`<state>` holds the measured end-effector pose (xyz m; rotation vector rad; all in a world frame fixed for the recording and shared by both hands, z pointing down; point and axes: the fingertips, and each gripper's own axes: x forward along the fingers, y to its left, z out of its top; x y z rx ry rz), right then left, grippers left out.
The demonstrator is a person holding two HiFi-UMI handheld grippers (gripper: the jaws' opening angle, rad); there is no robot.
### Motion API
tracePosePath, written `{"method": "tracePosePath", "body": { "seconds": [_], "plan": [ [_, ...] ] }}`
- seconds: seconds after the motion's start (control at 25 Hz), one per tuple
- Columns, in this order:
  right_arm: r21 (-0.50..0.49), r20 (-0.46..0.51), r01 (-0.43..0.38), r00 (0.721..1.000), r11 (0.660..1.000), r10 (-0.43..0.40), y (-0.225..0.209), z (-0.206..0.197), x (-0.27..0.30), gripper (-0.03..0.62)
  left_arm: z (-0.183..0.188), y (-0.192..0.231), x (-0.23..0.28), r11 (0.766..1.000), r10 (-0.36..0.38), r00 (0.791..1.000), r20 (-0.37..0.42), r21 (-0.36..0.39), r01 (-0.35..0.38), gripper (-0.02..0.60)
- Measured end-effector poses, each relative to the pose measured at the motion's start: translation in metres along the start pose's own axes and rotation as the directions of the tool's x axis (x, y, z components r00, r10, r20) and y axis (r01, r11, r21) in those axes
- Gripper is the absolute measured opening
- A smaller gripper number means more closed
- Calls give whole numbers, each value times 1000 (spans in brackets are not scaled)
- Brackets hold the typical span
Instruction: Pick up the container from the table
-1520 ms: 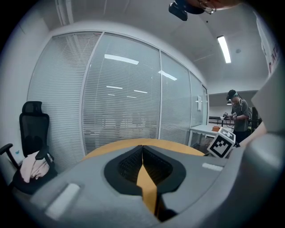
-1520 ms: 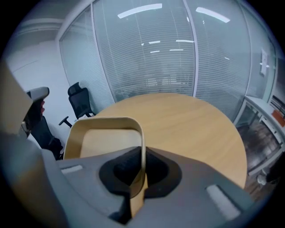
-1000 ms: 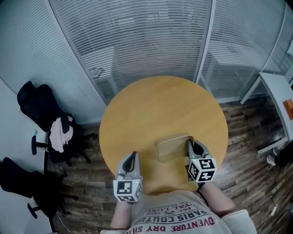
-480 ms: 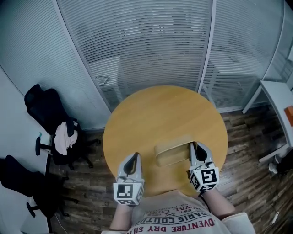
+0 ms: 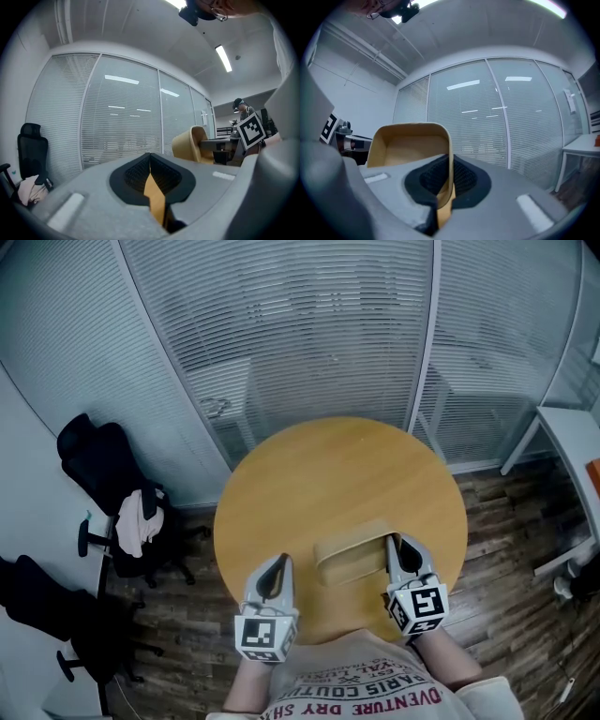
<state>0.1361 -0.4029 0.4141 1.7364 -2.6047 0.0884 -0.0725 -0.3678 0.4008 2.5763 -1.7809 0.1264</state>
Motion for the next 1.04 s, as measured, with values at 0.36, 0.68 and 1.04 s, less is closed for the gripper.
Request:
{"method": "tracePosePath", "body": {
  "seconds": [0.36,0.68,1.04],
  "plan": [
    [17,-8,-17,1000,1000,17,4,-2,-7,5,6,-1,-6,1000,12,1000,7,12,-12,8],
    [15,-28,-34,999,999,34,6,-7,-6,5,4,-2,-5,1000,20,1000,-9,-2,-20,8],
    [4,-50,-47,998,999,47,14,-18,-8,5,-5,1,-6,1000,22,1000,-13,-6,-22,8]
  ]
}}
